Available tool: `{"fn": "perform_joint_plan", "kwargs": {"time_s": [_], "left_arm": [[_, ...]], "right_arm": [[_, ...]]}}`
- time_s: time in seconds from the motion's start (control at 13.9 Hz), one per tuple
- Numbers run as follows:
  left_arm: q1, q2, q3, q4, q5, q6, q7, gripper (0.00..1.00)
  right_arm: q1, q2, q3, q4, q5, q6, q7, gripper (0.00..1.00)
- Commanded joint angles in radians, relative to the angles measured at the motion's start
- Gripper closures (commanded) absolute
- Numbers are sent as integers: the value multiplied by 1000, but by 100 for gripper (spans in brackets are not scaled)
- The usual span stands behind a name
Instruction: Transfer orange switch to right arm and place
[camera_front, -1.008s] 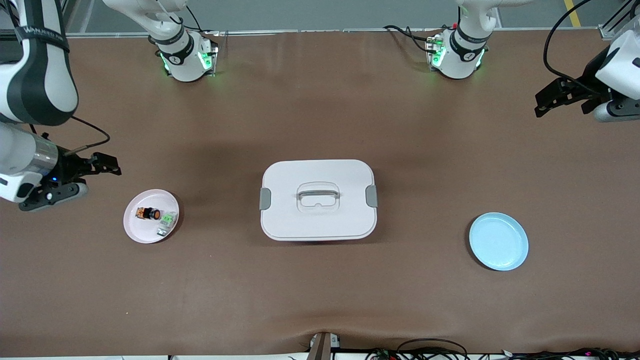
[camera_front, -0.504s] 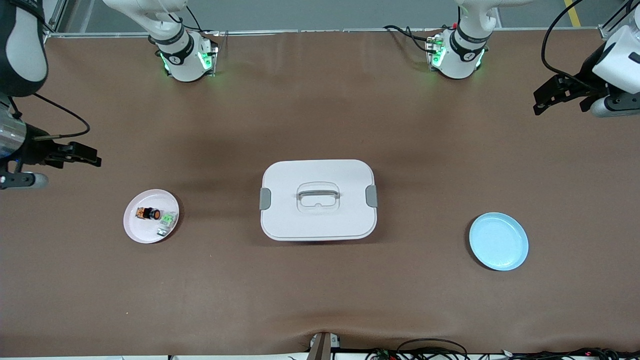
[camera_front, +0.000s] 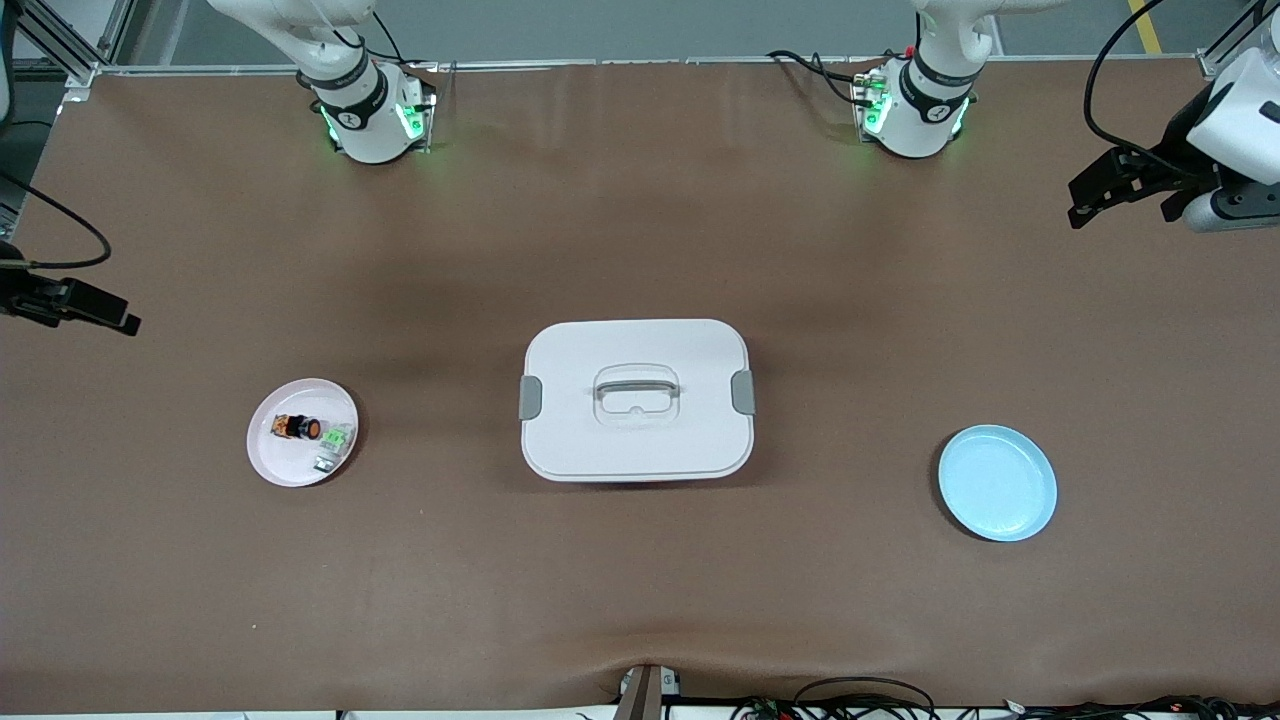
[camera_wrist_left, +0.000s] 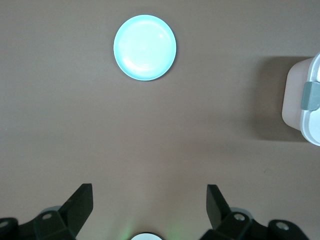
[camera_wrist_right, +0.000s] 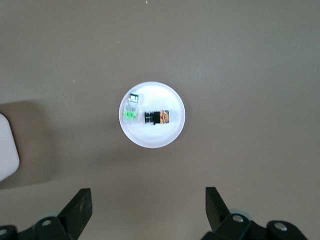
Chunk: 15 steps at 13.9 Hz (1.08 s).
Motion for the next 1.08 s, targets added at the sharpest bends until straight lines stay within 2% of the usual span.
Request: {"fn": "perform_joint_plan", "kwargs": {"time_s": [0.0, 0.43, 0.86, 1.01], "left_arm": [[3, -25, 4, -18, 1, 3, 20, 0], [3, -26, 5, -14, 1, -5, 18, 0], [6, -31, 5, -11, 1, -5, 20, 0], [6, -31, 7, -11, 1, -5, 18, 0]], "right_arm": [[3, 3, 14, 54, -8, -28, 47, 0], [-8, 3, 9, 89, -22, -50, 55, 0], [3, -9, 17, 91, 1, -133, 61, 0], [1, -46, 12, 56, 42, -125, 58, 0]]}}
